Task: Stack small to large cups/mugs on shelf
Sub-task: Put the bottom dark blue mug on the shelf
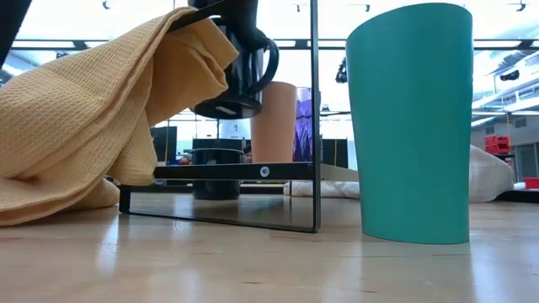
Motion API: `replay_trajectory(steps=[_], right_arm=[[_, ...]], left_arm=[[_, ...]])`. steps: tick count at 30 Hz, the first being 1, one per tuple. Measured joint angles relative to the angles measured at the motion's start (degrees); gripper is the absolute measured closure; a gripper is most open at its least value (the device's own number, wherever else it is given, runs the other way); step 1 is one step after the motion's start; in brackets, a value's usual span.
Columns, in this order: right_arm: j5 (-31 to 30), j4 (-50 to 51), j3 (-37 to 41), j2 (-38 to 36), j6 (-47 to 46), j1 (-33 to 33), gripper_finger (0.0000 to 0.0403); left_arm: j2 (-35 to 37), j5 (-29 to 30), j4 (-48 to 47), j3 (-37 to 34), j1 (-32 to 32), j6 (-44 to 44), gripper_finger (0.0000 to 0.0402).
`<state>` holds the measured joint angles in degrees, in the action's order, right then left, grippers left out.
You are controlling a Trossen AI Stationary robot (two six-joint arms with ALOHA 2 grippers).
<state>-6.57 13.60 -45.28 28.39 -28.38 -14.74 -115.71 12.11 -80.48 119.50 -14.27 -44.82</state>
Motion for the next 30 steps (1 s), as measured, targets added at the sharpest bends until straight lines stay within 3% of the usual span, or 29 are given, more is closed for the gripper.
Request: replay_trajectory(steps=[30], right_arm=[[0.65,0.08,0.00,-0.01,0.02,0.00,0.0316]], left_arm=[[-4.31,-1.53,1.87,-0.02,-0.13,-3.04,0.0370]])
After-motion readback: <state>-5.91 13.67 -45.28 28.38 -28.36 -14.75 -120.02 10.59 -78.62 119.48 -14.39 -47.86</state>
